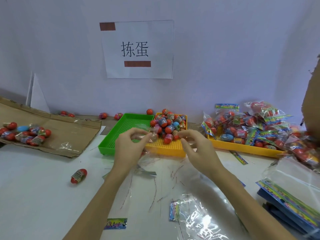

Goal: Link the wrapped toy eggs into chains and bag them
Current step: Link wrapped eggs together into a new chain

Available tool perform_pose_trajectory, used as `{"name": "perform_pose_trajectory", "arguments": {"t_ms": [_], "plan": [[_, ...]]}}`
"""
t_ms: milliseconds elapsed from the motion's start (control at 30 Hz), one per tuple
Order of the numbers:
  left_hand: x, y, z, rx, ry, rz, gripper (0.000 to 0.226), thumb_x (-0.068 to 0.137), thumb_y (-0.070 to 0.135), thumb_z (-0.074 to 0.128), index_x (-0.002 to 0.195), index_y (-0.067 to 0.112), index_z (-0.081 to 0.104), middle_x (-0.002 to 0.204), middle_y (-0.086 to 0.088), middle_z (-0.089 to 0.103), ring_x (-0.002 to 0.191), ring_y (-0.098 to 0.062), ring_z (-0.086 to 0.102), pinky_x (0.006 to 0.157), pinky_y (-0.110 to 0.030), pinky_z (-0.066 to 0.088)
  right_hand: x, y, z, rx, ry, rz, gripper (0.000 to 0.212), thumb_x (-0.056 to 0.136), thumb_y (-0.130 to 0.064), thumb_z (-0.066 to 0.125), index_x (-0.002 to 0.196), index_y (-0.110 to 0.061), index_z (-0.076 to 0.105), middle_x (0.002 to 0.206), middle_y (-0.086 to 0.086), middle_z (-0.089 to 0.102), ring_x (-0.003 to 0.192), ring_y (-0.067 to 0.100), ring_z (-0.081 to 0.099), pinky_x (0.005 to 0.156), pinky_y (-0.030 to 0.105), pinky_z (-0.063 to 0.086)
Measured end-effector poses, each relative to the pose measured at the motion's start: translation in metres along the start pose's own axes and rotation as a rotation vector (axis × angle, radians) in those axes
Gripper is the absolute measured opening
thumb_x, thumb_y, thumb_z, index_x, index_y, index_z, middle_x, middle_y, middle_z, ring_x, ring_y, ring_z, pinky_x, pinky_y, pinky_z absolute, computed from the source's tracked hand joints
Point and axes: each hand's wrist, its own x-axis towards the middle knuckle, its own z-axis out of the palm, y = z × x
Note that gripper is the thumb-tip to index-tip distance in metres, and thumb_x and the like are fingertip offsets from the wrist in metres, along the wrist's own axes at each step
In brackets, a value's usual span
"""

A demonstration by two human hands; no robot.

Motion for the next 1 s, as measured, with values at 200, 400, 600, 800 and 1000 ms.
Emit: {"name": "perform_pose_trajectory", "arguments": {"t_ms": [200, 400, 600, 800, 1000], "plan": [[0.0, 0.008, -0.002, -0.348, -0.007, -0.228, 0.026, 0.089, 0.028, 0.081, 0.109, 0.014, 0.073, 0.086, -0.002, 0.081, 0.062, -0.017, 0.076, 0.055, -0.026, 0.06, 0.034, 0.004, 0.02, -0.175, -0.07, -0.06, 0.055, 0.102, -0.017, 0.06, 0.152, -0.028, 0.041, 0.151, -0.005, 0.043, 0.136, 0.011, 0.042, 0.107, 0.021, 0.033], [0.005, 0.008, -0.006, -0.458, -0.204, -0.344, 0.068, 0.068, 0.028, 0.092, 0.127, 0.019, 0.06, 0.105, -0.003, 0.081, 0.093, -0.017, 0.078, 0.087, -0.034, 0.058, 0.074, 0.0, 0.047, -0.225, -0.254, -0.07, 0.064, 0.103, -0.02, 0.057, 0.158, -0.041, 0.031, 0.171, 0.0, 0.015, 0.156, 0.027, 0.016, 0.124, 0.046, 0.022], [0.003, 0.004, -0.004, -0.39, -0.221, -0.28, 0.054, 0.079, -0.002, 0.086, 0.124, 0.014, 0.061, 0.099, -0.003, 0.081, 0.088, -0.012, 0.078, 0.067, -0.019, 0.057, 0.079, 0.004, 0.053, -0.522, -0.313, -0.076, 0.038, 0.092, -0.014, 0.066, 0.127, -0.028, 0.062, 0.14, 0.008, 0.041, 0.128, 0.039, 0.036, 0.108, 0.05, 0.04], [0.001, 0.001, 0.0, -0.222, -0.235, -0.234, 0.027, 0.076, 0.009, 0.091, 0.098, 0.003, 0.077, 0.095, -0.009, 0.079, 0.081, -0.011, 0.075, 0.064, -0.017, 0.056, 0.059, 0.004, 0.037, -0.326, -0.307, -0.116, 0.029, 0.101, -0.018, 0.062, 0.129, -0.027, 0.063, 0.113, -0.003, 0.064, 0.104, 0.018, 0.059, 0.088, 0.028, 0.048], [-0.002, 0.003, 0.0, -0.139, -0.375, -0.168, 0.023, 0.076, 0.013, 0.091, 0.092, 0.001, 0.08, 0.093, -0.013, 0.08, 0.094, -0.031, 0.077, 0.084, -0.038, 0.06, 0.035, 0.001, 0.016, -0.095, -0.113, -0.074, 0.029, 0.1, -0.035, 0.064, 0.13, -0.035, 0.062, 0.109, -0.014, 0.067, 0.1, 0.012, 0.066, 0.087, 0.031, 0.059]]}}
